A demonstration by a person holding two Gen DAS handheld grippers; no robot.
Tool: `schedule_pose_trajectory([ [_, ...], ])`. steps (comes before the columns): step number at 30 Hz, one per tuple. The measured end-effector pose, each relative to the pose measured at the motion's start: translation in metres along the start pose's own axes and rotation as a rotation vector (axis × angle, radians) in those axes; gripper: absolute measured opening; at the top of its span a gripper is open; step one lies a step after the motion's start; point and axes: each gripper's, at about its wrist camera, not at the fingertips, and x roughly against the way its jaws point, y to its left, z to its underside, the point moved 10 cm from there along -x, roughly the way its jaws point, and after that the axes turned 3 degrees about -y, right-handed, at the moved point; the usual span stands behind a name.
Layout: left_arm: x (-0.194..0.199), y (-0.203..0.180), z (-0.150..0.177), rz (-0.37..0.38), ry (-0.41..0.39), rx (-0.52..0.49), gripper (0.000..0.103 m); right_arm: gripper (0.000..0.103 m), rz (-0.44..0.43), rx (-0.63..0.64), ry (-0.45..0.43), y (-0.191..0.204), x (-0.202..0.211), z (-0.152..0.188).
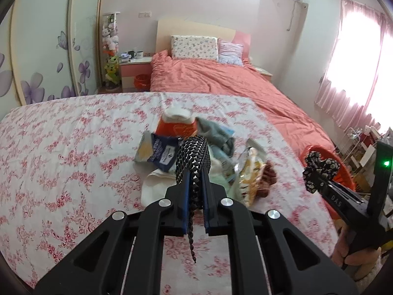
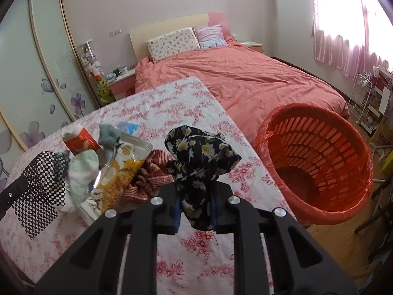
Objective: Collect trash
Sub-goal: 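Carry both items over the orange basket and open both tools to drop them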
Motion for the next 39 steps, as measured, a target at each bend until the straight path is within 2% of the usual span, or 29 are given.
schedule_pose_trajectory([
  [8, 0.022, -0.032, -0.025, 0.050, -0.060, -0.030, 0.009, 0.019, -0.026, -0.019, -0.052, -0.014, 0.031, -0.022],
  [14, 0.019, -0.073, -0.040, 0.113, -0.085, -0.063, 0.009, 0.019, 0.008, -0.033, -0.087, -0.045, 0.051, -0.037],
  [27, -0.026, -0.217, -0.032, 0.392, -0.008, -0.165, 0.009, 0.019, 0.145, -0.107, -0.112, -0.146, 0.057, -0.047],
  [34, -0.049, -0.281, -0.008, 0.490, 0.061, -0.228, 0.009, 0.019, 0.186, -0.173, -0.110, -0.197, 0.045, -0.047],
  [39, -0.062, -0.311, 0.004, 0.534, 0.108, -0.244, 0.009, 0.019, 0.205, -0.209, -0.101, -0.224, 0.033, -0.044],
])
